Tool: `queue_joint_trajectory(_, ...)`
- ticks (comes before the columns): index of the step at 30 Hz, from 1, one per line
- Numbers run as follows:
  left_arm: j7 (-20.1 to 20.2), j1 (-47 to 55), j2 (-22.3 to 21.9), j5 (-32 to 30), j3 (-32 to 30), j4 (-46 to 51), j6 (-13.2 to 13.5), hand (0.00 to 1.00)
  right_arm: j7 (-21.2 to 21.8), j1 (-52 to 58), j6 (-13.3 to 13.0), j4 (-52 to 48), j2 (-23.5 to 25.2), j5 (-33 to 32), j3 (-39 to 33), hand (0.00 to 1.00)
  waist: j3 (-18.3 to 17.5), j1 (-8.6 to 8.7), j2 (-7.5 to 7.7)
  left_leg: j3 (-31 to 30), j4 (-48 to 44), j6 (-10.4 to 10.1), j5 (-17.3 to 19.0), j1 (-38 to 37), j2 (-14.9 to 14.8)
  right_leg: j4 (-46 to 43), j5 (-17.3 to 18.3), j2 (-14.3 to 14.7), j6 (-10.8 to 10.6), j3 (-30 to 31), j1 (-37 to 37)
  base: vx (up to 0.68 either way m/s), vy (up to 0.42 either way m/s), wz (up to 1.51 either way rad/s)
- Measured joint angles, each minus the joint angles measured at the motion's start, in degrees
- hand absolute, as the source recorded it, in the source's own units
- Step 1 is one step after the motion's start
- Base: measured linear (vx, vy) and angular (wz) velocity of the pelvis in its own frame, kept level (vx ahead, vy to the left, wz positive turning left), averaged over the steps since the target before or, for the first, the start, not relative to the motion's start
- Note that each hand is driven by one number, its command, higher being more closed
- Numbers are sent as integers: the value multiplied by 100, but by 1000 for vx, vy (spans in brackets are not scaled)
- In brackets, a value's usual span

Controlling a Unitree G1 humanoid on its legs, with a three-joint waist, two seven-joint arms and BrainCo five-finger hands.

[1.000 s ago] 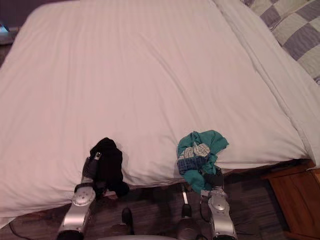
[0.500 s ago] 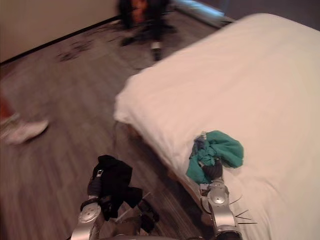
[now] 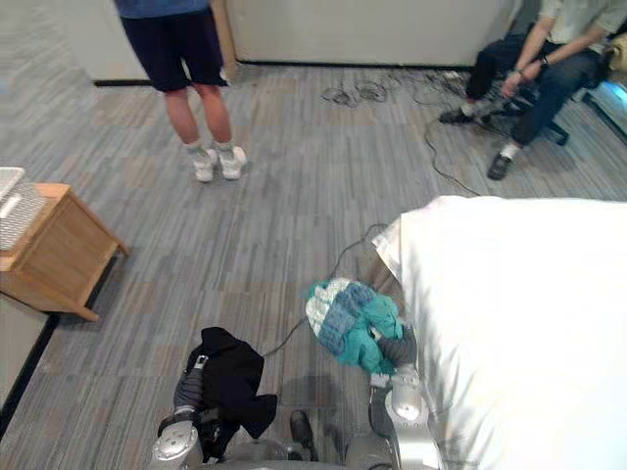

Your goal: Tidy the bed and pick cloth on bed and put in laundry

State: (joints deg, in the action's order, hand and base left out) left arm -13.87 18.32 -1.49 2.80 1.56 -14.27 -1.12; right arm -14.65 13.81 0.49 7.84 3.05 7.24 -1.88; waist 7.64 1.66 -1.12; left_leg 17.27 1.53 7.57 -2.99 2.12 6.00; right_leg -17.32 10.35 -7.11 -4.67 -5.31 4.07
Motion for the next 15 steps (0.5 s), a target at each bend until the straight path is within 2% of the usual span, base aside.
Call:
queue_joint_trajectory(3, 7, -92, -57, 14, 134, -57, 17, 100, -29, 27, -2, 24, 1, -8, -11, 100, 12, -114, -45, -1, 77, -52, -38, -10, -101, 591, -277, 141, 15, -12, -219, 48, -40, -5)
queue_joint_trajectory(5, 9, -104, -60, 121, 245, -124, 19, 100, -29, 47, -1, 40, 4, -51, -9, 100, 12, -110, -46, -2, 216, -124, -86, -146, -112, 813, -387, 191, 49, 0, -376, 12, -46, -5)
queue_joint_trajectory(6, 29, -88, -167, 310, 556, -448, 24, 100, -29, 365, 0, 537, 6, -272, -14, 100, -303, -250, -87, -19, 429, -375, -117, -295, -405, 1454, -609, 540, 280, -41, -733, 3, -13, -3)
queue_joint_trajectory(11, 29, -105, -161, 310, 546, -517, 32, 100, -29, 388, -10, 613, 4, -273, -54, 100, -304, -251, -87, -10, 429, -376, -116, -297, -413, 1455, -608, 545, 280, -35, -733, 0, 0, -1)
queue_joint_trajectory(15, 18, -238, -100, 317, 346, -1140, 33, 100, -21, 301, 2, 1294, 1, -447, -217, 100, -305, -259, -86, 28, 427, -403, -99, -309, -440, 1454, -605, 576, 283, 22, -730, 0, 0, -6)
